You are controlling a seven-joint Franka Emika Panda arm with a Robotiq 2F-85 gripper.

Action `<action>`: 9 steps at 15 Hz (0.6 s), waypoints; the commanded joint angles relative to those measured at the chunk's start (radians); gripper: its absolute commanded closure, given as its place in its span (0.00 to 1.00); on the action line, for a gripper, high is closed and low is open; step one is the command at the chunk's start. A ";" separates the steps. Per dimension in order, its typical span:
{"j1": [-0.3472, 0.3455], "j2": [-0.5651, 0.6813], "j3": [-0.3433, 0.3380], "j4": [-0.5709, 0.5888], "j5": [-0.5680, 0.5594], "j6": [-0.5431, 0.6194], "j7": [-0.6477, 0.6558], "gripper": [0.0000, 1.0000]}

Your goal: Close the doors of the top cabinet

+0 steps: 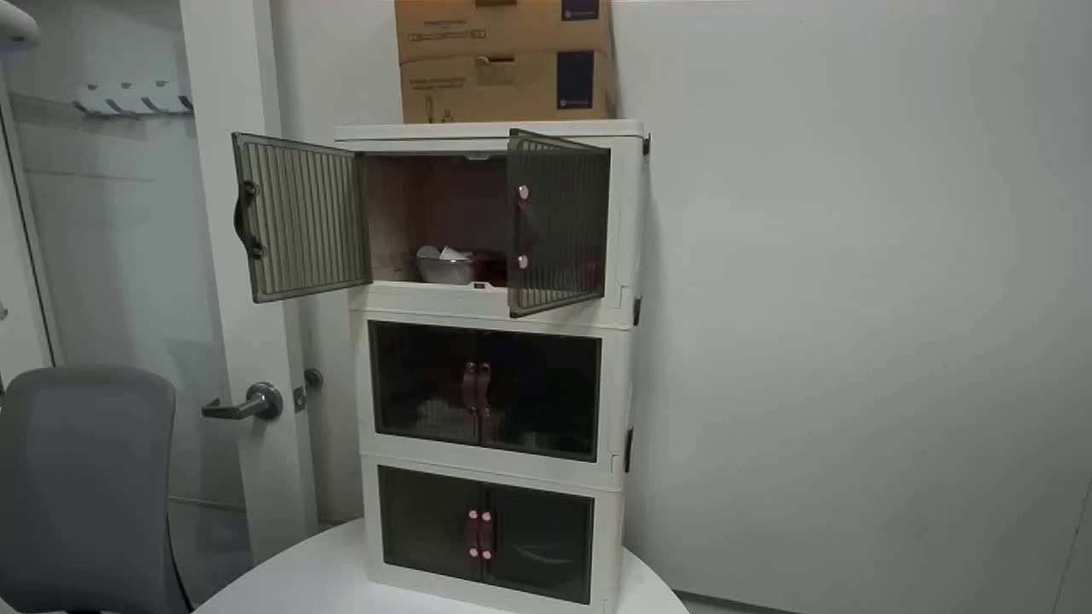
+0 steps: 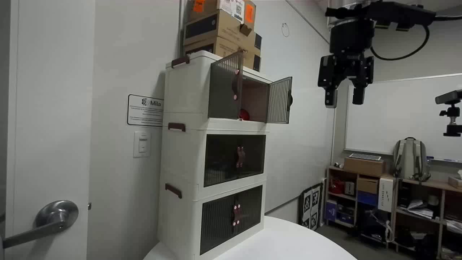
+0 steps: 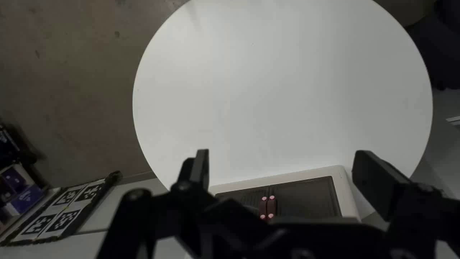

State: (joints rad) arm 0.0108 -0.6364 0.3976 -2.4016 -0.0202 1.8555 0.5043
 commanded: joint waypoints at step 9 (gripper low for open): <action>0.030 0.035 -0.005 0.016 -0.052 0.165 0.011 0.00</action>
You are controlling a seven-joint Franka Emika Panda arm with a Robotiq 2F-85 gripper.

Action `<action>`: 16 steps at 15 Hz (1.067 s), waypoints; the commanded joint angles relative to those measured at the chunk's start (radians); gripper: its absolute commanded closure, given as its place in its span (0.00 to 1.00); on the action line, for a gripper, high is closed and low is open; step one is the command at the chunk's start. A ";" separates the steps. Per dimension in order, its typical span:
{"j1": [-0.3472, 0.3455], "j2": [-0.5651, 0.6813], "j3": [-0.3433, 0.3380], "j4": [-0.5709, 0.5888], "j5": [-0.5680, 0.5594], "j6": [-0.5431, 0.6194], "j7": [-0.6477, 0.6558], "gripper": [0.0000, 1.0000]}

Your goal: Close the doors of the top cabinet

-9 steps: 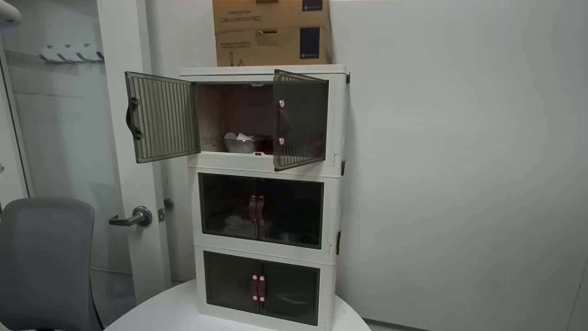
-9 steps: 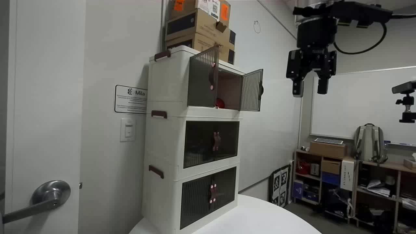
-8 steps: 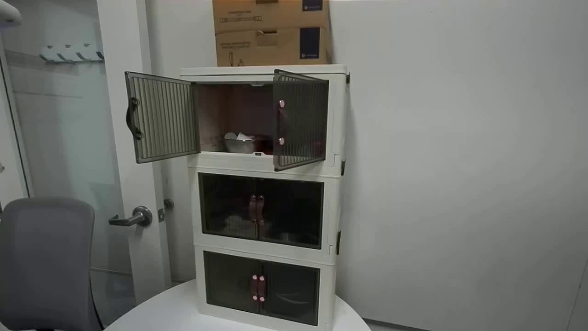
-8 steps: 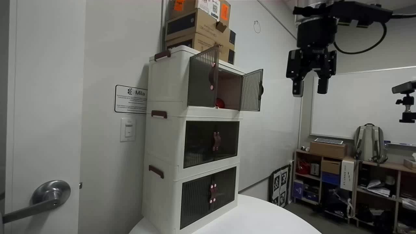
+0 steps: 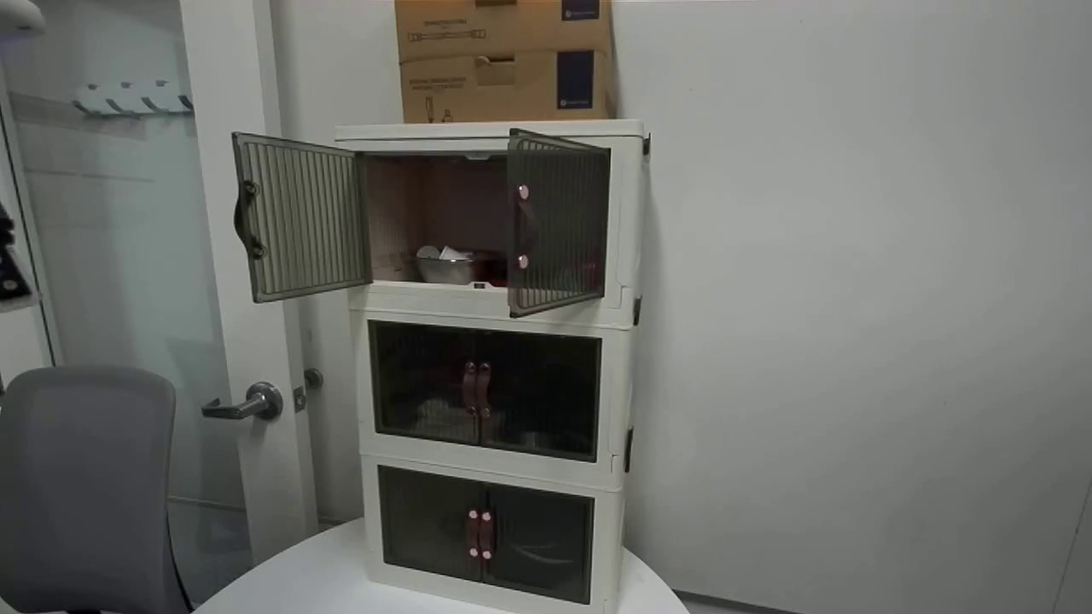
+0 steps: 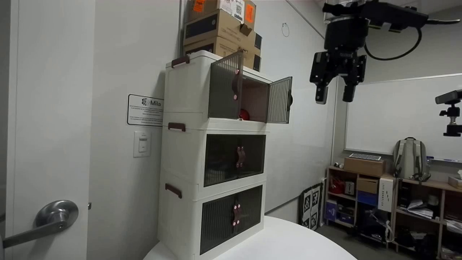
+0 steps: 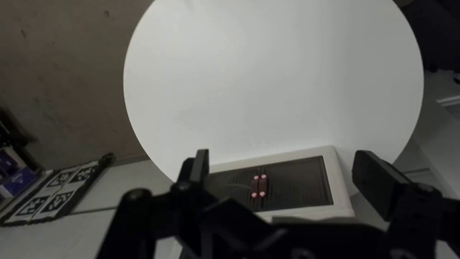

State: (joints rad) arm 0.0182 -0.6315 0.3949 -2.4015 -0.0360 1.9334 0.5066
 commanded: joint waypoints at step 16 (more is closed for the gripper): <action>-0.406 0.151 0.396 0.138 -0.939 0.663 0.779 0.00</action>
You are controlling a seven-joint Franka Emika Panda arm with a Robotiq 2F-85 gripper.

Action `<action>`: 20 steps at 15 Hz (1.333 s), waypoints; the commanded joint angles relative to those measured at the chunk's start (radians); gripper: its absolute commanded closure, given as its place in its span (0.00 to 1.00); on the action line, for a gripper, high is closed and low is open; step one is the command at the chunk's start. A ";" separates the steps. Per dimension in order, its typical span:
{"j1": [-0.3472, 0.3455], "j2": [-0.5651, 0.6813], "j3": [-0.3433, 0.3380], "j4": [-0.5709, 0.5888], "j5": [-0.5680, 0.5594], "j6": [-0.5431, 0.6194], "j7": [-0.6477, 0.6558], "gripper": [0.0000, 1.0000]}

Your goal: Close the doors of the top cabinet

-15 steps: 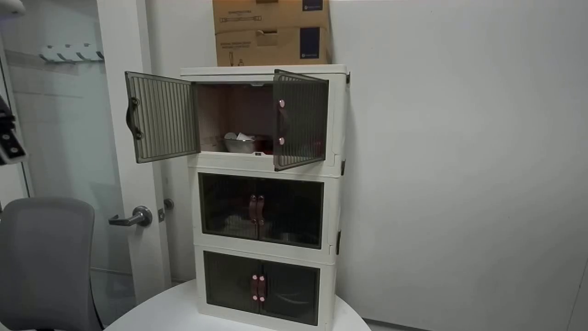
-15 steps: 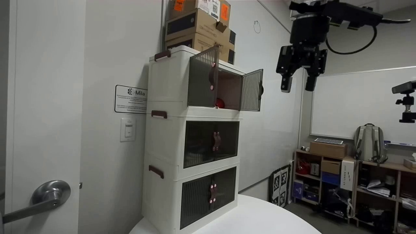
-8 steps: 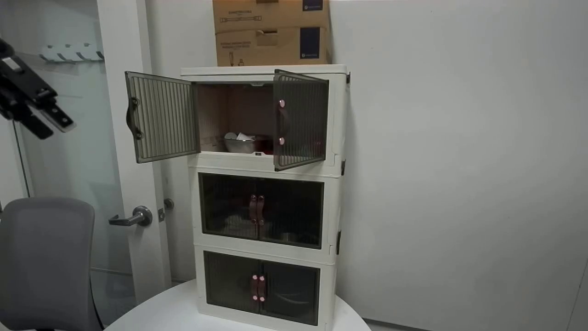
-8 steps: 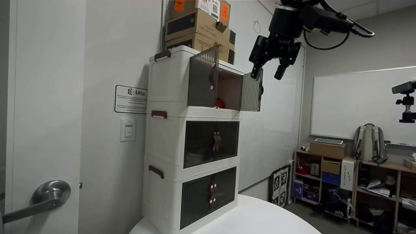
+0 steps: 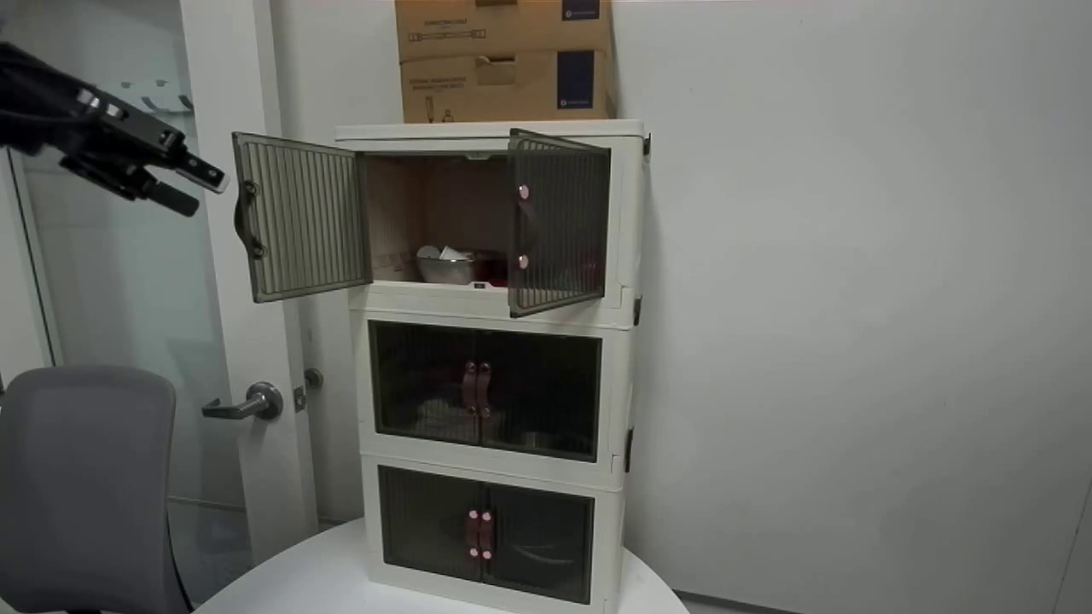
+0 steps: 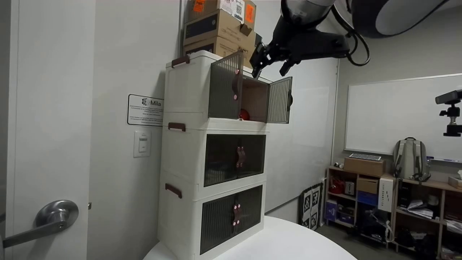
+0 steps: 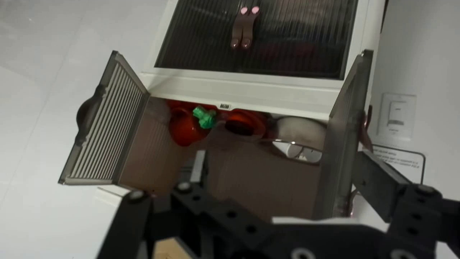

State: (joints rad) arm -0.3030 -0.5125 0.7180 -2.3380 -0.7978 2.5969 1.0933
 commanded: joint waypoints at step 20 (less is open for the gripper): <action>0.447 0.450 -0.333 0.316 -0.811 -0.460 0.646 0.00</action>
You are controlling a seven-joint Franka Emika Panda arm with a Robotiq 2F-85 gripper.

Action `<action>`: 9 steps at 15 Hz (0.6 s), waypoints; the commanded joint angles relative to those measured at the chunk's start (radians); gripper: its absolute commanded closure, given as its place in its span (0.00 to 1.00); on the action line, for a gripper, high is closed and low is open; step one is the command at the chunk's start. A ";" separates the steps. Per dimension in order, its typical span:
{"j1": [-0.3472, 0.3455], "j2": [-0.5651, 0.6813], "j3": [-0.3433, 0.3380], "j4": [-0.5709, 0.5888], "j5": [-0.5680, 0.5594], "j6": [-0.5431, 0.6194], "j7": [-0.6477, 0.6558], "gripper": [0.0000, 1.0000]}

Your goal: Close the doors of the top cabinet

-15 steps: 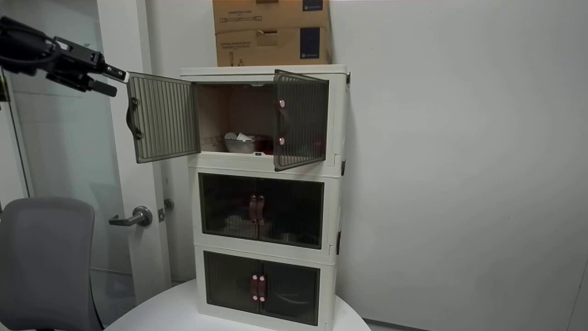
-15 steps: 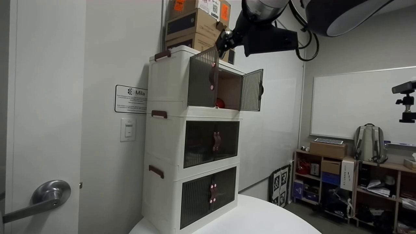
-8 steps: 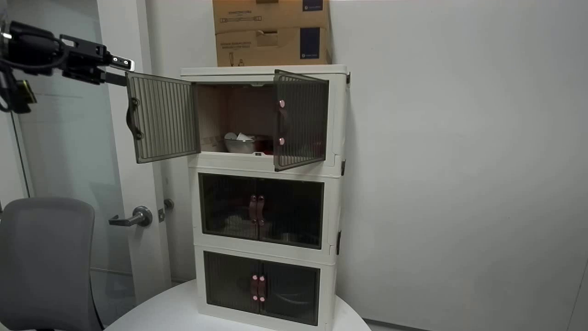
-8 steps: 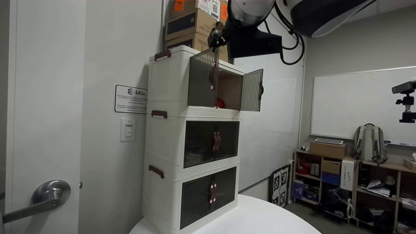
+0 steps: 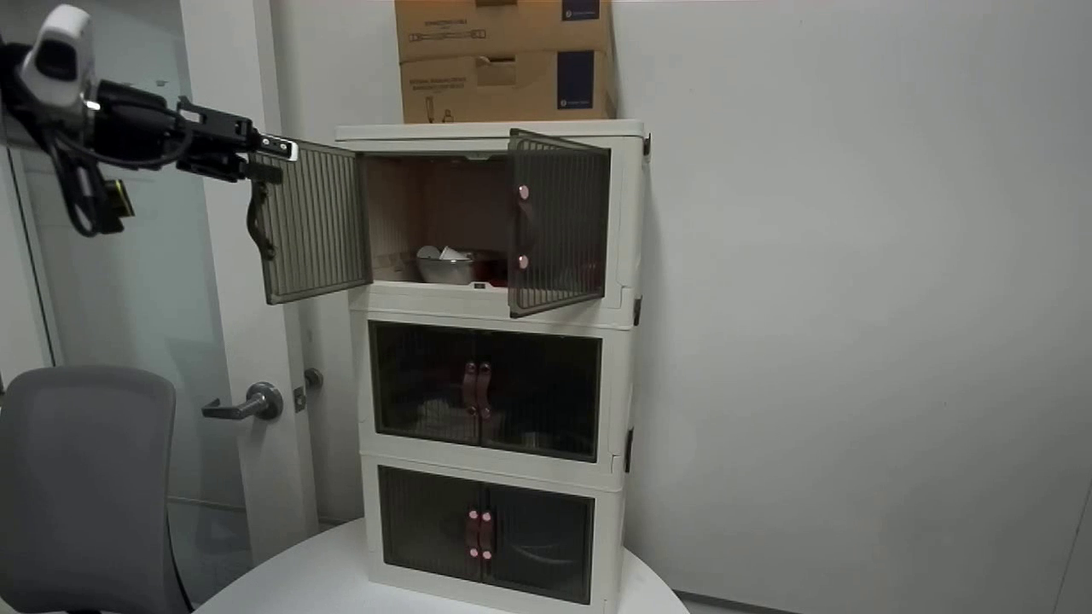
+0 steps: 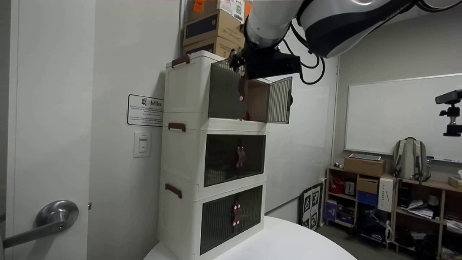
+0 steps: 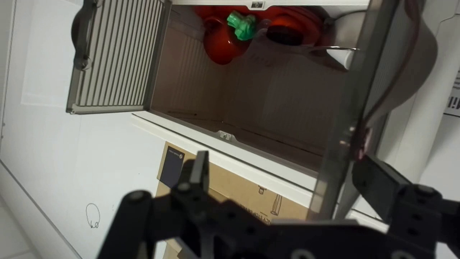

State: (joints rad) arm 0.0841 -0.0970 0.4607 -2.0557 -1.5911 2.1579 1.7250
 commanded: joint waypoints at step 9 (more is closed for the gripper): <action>0.051 0.101 -0.246 0.111 -0.060 0.079 0.010 0.00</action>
State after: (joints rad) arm 0.1337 -0.0428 0.2624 -2.0091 -1.5978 2.1745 1.7250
